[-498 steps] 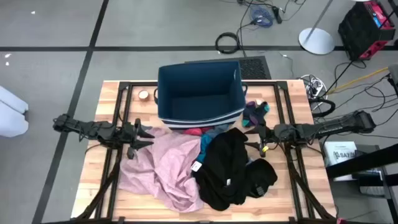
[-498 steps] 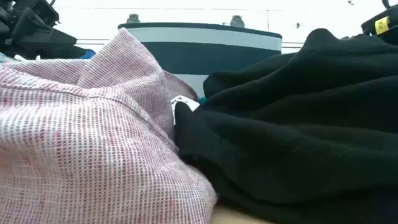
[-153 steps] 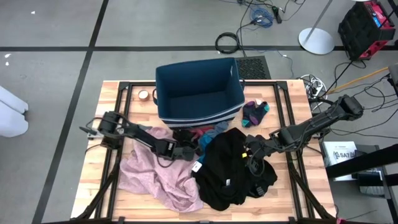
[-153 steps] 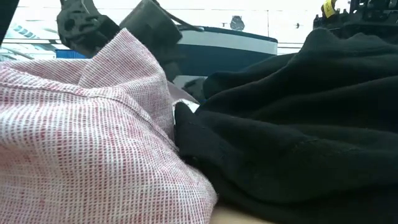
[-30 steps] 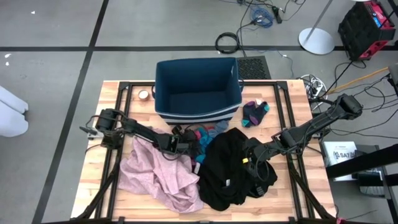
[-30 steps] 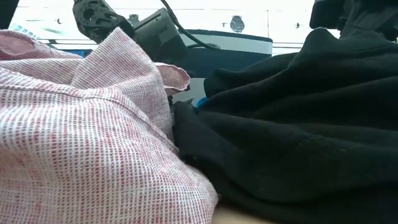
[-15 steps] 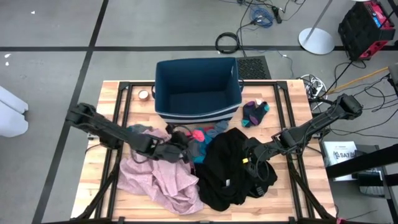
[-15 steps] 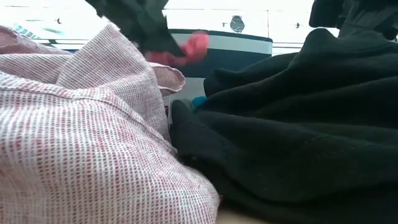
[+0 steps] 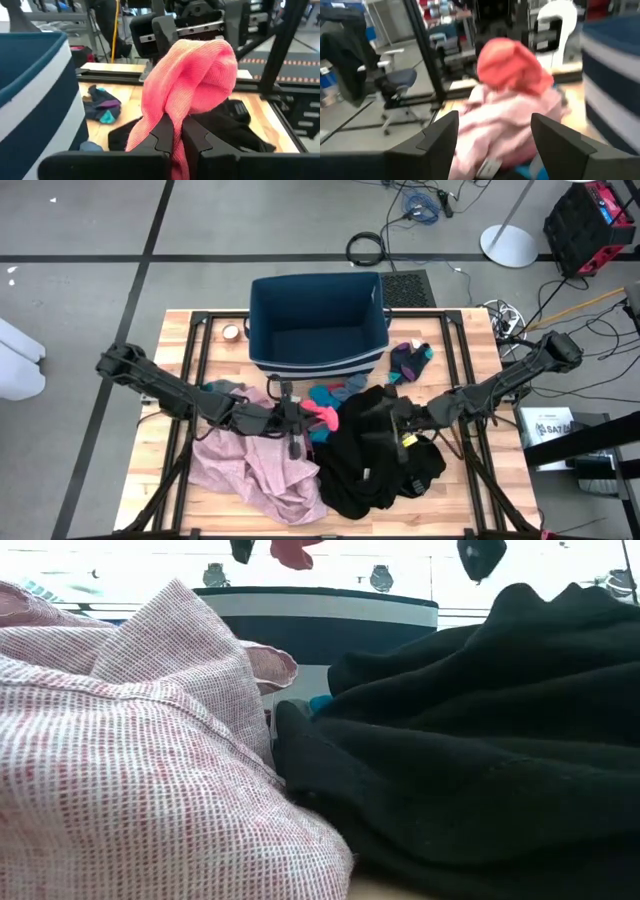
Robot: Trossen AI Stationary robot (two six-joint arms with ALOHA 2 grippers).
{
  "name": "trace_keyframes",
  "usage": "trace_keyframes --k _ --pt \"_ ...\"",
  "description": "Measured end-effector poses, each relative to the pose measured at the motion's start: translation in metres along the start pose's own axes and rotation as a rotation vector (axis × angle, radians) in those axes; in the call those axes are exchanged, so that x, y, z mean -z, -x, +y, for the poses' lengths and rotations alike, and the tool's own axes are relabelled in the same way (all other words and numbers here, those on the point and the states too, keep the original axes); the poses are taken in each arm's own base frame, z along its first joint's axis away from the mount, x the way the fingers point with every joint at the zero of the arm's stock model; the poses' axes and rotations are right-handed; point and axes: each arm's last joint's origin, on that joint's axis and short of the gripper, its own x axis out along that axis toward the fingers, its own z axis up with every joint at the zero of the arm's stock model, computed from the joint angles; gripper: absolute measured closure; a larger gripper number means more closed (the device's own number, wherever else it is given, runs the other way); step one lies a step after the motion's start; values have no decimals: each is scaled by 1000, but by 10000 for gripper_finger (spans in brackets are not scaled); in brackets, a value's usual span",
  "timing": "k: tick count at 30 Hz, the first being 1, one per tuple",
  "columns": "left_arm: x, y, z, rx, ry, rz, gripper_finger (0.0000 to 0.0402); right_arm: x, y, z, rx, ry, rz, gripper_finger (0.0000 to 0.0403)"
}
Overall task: Sort clothes
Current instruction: Put the pink sock into the blue laundry bin
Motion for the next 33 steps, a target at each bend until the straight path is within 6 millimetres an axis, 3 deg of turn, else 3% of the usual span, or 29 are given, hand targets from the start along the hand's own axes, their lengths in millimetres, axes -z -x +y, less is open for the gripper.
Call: trace_keyframes --k 10,19,22,27,33 --pt "12 -27 5 -61 90 -63 384 6 -24 -4 77 103 -108 165" --pt "14 -31 4 -37 106 -77 383 -3 -47 2 204 194 -78 174" --pt "14 -31 4 -36 107 -79 383 -6 -56 2 267 229 0 221" --pt "14 -31 3 -18 82 -74 382 -13 -62 7 275 276 36 372" --pt "17 -31 0 33 24 -43 364 -18 -59 11 271 310 72 398"
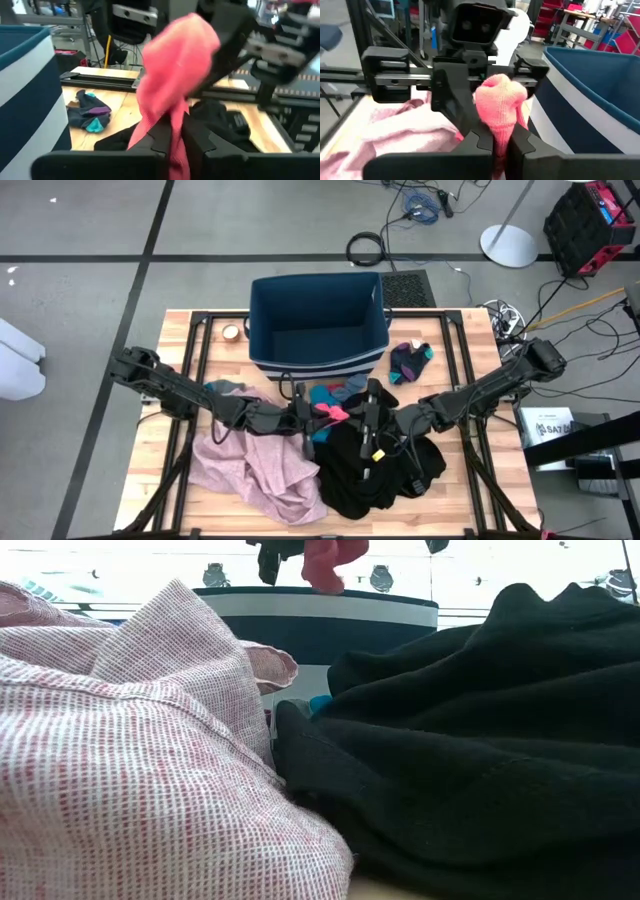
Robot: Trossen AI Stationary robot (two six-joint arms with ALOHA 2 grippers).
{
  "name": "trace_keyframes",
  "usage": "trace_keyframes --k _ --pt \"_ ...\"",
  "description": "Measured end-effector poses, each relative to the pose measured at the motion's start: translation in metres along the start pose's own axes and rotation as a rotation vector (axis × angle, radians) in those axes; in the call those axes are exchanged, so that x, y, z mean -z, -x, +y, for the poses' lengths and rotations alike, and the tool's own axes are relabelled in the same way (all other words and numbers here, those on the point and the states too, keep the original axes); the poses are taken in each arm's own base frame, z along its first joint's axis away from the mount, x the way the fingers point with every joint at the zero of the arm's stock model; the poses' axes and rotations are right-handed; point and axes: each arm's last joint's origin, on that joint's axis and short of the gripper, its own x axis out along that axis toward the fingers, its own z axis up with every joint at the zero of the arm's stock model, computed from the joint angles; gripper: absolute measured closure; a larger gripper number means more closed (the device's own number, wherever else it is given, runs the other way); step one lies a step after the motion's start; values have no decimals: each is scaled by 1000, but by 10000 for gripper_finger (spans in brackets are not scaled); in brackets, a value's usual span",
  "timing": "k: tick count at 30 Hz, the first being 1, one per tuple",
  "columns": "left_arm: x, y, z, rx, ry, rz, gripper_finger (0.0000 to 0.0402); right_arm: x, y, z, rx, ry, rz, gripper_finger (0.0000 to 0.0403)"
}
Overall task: Sort clothes
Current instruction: Put the pink sock into the blue laundry bin
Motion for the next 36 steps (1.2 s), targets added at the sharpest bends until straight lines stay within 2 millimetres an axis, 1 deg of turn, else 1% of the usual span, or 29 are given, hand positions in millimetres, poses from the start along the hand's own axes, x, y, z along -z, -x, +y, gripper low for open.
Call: trace_keyframes --k 3,6,9,12,18,21,25,30,33,36 --pt "2 2 -5 39 -64 21 334 -2 7 -1 32 3 23 399" --pt "3 4 -9 63 -90 27 299 -3 17 -4 64 -2 54 400" --pt "3 6 -9 48 -96 46 267 -5 29 -7 82 -22 89 401" --pt "3 12 -5 17 -110 109 248 -4 41 -11 98 -40 129 402" --pt "-1 30 3 -6 -70 222 242 -6 70 -18 182 -65 160 402" --pt "-5 41 8 -31 -57 262 242 -12 82 -24 210 -77 125 402" --pt "-10 56 18 -131 -58 297 242 -25 92 -32 222 -68 61 403" --pt "-13 75 30 -270 -8 348 242 -41 93 -45 253 -7 -28 403" --pt "-7 82 33 -296 52 417 242 -51 88 -55 298 54 -83 403" --pt "1 85 34 -287 97 499 242 -60 81 -70 305 134 -124 403"
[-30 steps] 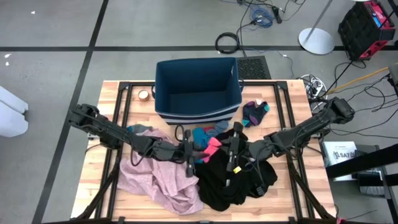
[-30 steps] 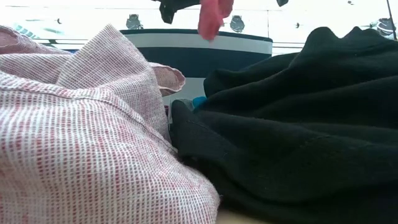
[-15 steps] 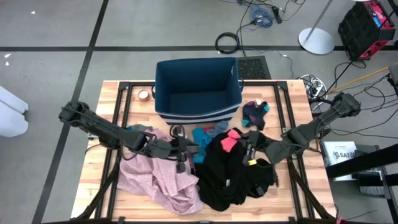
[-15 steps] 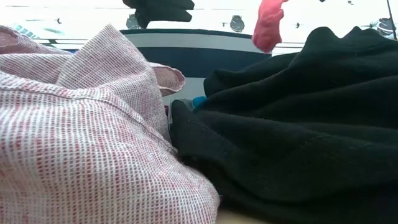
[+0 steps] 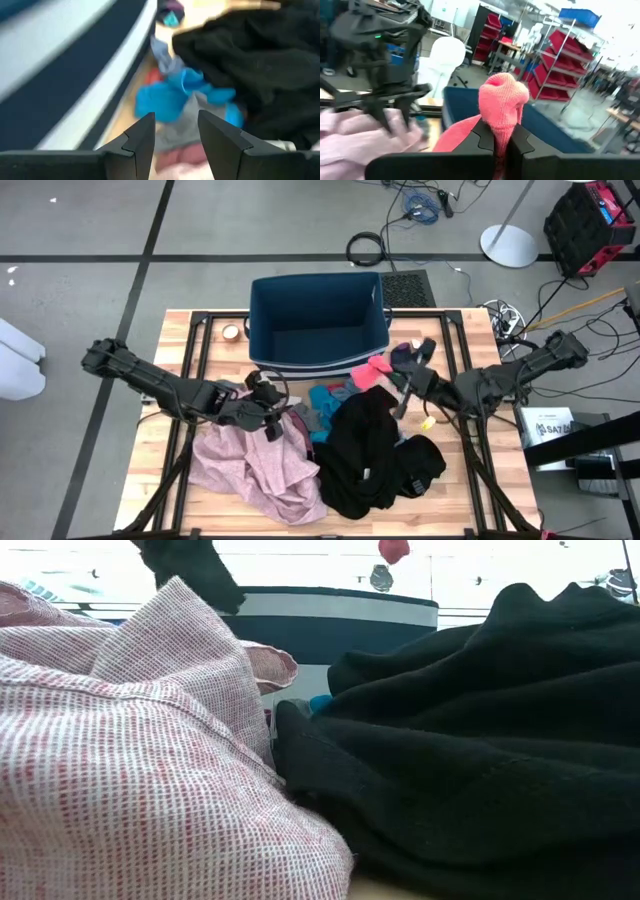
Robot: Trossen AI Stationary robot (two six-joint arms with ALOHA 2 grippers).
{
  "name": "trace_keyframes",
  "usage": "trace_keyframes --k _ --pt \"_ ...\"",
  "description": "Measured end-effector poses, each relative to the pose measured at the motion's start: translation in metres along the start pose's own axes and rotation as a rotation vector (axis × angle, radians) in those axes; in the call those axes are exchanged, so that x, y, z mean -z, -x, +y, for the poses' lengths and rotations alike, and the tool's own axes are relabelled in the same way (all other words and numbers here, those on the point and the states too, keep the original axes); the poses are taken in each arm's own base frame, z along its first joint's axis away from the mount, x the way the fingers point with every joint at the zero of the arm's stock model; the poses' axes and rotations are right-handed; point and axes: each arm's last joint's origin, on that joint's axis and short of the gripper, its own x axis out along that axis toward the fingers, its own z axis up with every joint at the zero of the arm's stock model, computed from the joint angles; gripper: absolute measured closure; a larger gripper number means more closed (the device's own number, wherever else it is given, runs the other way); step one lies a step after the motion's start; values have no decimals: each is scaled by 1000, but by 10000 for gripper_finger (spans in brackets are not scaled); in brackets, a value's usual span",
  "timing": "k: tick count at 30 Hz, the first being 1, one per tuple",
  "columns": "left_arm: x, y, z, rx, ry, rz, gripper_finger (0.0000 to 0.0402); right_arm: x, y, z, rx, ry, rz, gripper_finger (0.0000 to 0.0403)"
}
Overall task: Sort clothes
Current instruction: Put the pink sock into the blue laundry bin
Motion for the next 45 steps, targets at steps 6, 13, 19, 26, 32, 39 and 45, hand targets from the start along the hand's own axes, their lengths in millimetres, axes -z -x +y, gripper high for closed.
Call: trace_keyframes --k 6,13,19,26,32,39,45 --pt "5 -7 -5 48 13 68 242 -19 -30 -45 9 -18 -70 403" --pt "6 -9 -6 53 12 74 242 -24 -81 -89 -68 -86 -109 403" --pt "6 -9 -6 52 11 75 242 -1 -142 -107 -84 -95 95 403" --pt "7 -9 -7 83 11 95 242 9 -192 -136 -37 -114 380 403" --pt "7 -9 -7 86 10 97 242 0 -211 -153 -168 -223 549 403" --pt "7 -9 -7 86 8 100 242 -15 -218 -170 -202 -270 630 352" --pt "8 -9 -7 82 4 105 242 -18 -217 -177 -186 -270 634 266"
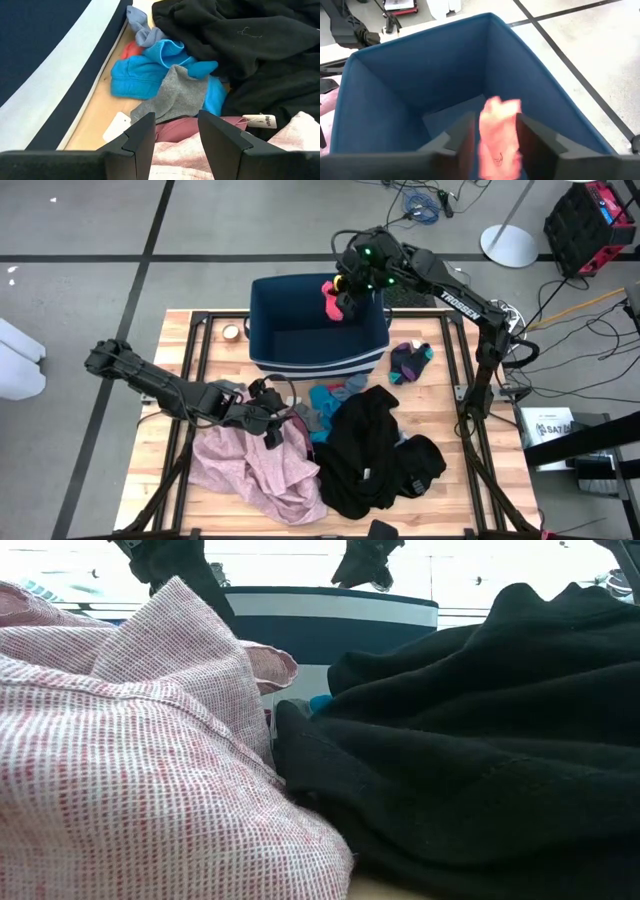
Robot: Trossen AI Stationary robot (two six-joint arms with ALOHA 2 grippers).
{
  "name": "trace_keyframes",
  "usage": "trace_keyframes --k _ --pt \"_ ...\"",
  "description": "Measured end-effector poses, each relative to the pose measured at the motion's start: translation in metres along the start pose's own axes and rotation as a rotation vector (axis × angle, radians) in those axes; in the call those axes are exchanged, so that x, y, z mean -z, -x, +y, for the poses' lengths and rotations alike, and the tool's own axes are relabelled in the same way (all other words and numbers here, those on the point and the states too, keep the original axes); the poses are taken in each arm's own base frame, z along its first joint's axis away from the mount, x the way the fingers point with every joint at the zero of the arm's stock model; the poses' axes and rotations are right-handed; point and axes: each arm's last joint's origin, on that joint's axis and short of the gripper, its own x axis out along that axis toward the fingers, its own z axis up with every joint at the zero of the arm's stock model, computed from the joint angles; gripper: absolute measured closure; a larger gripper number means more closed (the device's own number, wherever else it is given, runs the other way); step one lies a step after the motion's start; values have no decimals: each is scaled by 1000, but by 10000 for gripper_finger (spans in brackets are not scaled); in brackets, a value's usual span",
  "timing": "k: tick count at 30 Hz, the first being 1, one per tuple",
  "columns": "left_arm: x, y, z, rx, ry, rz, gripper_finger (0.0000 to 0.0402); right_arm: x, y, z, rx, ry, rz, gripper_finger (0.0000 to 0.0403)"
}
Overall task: Sort clothes
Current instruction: Put the pink sock into the blue laundry bin
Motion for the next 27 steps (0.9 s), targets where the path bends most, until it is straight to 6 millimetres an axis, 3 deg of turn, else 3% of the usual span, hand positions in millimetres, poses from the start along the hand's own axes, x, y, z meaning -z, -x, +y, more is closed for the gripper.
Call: trace_keyframes --k 8,13,20,24,27 --pt "0 0 0 1 0 -1 242 2 8 1 -1 7 21 188" --pt "0 0 0 2 2 -3 242 12 33 14 -30 -3 115 177" --pt "5 -8 -6 17 6 35 242 47 57 82 -176 64 270 186" --pt "13 -24 -14 -2 -24 80 242 87 73 126 -189 119 259 187" --pt "15 -45 -18 -17 -42 81 242 128 83 145 -146 84 184 187"
